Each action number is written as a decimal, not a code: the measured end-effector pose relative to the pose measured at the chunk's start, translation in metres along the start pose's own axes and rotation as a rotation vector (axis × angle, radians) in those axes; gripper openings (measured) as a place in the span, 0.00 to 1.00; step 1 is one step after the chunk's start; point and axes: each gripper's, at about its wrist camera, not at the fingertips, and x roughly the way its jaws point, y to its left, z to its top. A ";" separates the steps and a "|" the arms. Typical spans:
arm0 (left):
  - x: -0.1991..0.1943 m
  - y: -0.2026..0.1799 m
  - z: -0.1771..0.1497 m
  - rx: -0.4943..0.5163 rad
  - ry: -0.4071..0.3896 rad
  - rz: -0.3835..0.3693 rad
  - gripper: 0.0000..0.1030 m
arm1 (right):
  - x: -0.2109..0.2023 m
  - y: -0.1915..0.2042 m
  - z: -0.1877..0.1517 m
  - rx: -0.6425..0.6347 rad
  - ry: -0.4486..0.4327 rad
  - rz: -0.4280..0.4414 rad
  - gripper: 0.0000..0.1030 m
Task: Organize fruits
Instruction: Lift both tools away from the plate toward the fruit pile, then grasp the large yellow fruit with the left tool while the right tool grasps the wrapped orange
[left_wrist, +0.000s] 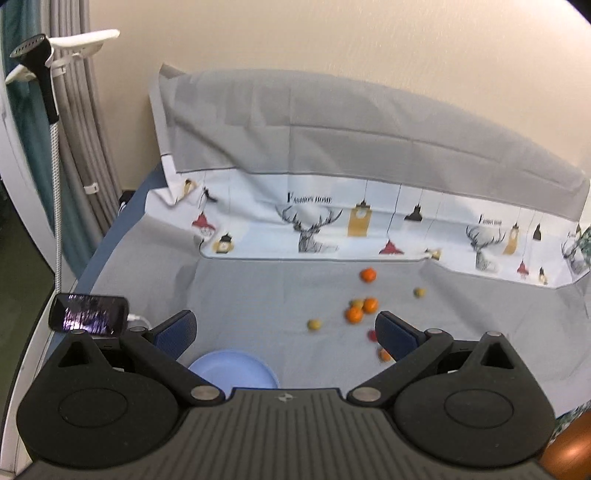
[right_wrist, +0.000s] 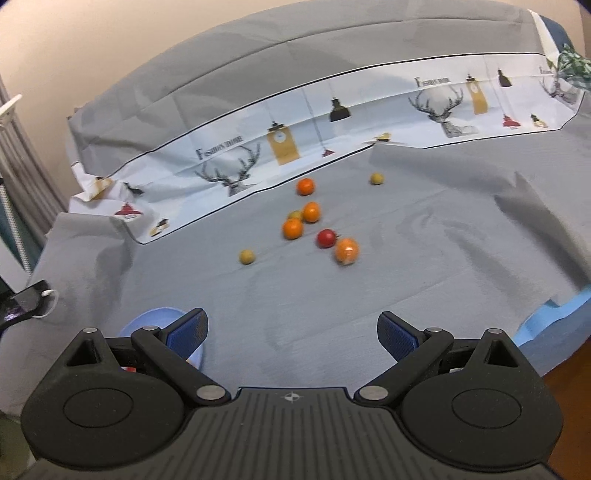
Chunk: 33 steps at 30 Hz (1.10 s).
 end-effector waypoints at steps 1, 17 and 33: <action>0.001 -0.003 0.003 -0.005 -0.001 -0.005 1.00 | 0.003 -0.003 0.001 0.009 0.006 -0.007 0.95; 0.030 -0.027 0.010 0.000 0.008 -0.037 1.00 | 0.035 -0.024 0.005 0.074 0.061 -0.039 0.96; 0.117 -0.061 0.021 0.031 0.118 -0.064 1.00 | 0.093 -0.051 0.012 0.100 0.026 -0.120 0.97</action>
